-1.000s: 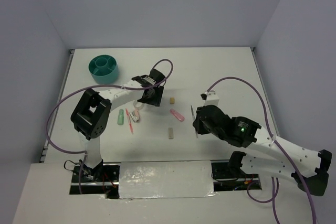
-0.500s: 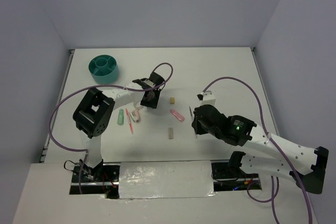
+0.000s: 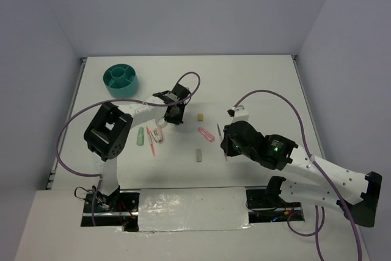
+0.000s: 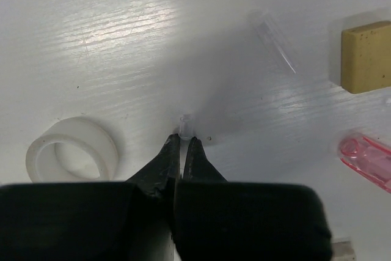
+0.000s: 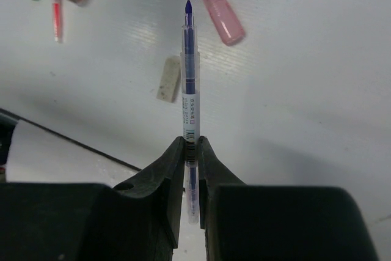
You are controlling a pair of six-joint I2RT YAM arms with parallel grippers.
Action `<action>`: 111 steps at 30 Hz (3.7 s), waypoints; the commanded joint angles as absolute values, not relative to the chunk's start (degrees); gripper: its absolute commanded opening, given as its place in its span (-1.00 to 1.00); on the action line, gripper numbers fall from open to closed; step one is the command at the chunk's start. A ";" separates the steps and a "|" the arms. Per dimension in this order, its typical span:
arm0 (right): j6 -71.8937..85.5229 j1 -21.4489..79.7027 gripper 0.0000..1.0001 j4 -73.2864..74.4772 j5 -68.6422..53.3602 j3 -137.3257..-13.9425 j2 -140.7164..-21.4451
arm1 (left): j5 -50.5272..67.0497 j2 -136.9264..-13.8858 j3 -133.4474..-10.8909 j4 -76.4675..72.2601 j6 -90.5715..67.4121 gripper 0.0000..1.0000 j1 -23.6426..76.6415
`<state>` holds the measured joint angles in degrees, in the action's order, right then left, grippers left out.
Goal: Sort the stationery into containers
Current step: Close the pen cap on the pen.
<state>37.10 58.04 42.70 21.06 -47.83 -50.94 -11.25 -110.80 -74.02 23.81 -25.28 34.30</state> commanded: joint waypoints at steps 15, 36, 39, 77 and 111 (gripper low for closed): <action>38.06 53.95 -1.00 -11.22 -8.00 -30.84 -48.24 | 8.86 -63.48 -53.74 -14.55 -44.90 -1.00 32.17; 30.85 58.89 -1.00 -11.60 -0.62 -40.34 -48.78 | 17.40 -49.13 -44.48 -26.19 -52.99 -1.00 32.17; 30.15 58.89 -1.00 -11.08 -0.79 -41.39 -49.04 | 18.19 -49.13 -43.77 -26.89 -53.96 -1.00 32.17; 29.36 58.80 -1.00 -10.64 -0.09 -44.47 -52.38 | 20.65 -50.45 -38.94 -33.75 -56.95 -1.00 32.17; 28.83 48.08 -1.00 -24.34 -10.62 -52.81 -51.68 | 26.37 -50.18 -37.00 -25.59 -47.20 -1.00 34.98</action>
<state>28.84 50.92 -7.51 -10.46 -46.50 -54.22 19.29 -50.24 -37.80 -34.44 -50.87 33.21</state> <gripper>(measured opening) 0.174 0.050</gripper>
